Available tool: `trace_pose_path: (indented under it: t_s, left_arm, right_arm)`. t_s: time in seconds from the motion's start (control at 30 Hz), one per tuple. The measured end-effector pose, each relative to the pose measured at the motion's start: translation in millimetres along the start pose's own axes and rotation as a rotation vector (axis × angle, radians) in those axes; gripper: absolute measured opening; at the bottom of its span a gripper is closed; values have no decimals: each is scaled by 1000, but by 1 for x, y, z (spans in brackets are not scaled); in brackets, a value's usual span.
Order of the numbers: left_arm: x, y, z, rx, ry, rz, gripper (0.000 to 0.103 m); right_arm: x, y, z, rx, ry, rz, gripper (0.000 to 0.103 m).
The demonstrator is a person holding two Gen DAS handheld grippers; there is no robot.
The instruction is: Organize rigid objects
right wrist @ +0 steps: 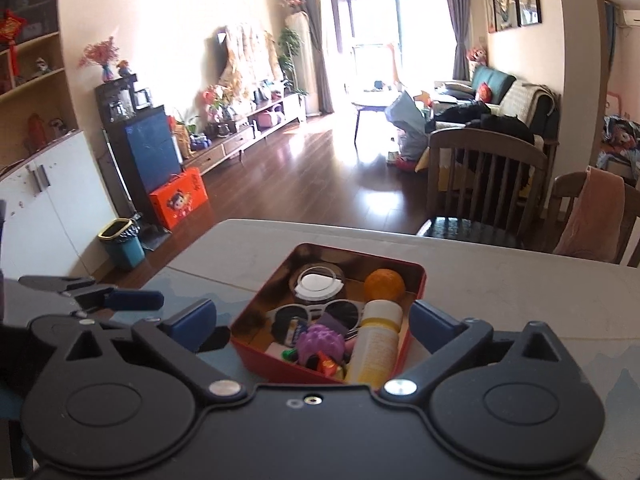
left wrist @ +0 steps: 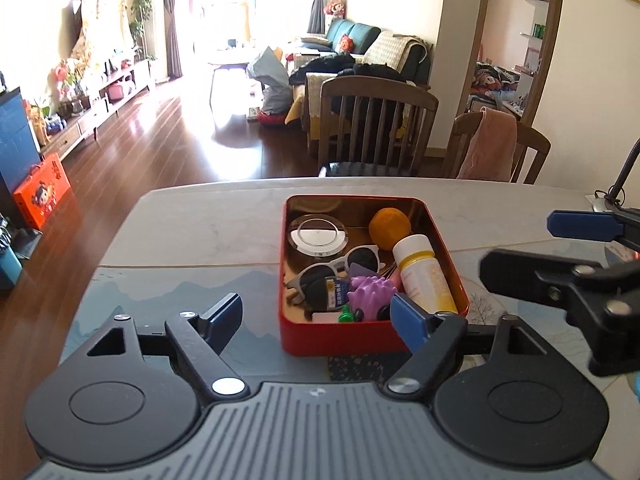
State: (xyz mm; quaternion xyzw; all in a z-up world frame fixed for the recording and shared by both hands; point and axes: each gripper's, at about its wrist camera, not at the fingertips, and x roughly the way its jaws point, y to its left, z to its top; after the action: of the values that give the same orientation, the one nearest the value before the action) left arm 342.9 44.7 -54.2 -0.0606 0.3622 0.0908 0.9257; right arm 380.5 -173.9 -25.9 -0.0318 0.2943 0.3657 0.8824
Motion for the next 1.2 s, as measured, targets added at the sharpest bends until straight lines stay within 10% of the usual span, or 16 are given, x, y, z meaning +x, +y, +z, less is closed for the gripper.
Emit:
trace_pose_path:
  t_s: [0.43, 1.2]
  left_arm:
    - [-41, 5, -26, 1, -14, -17, 101]
    - [-82, 1, -50, 11, -52, -2, 102]
  right_arm:
    - [-38, 20, -27, -7, -59, -39, 103]
    - [-70, 22, -57, 74, -91, -104, 103]
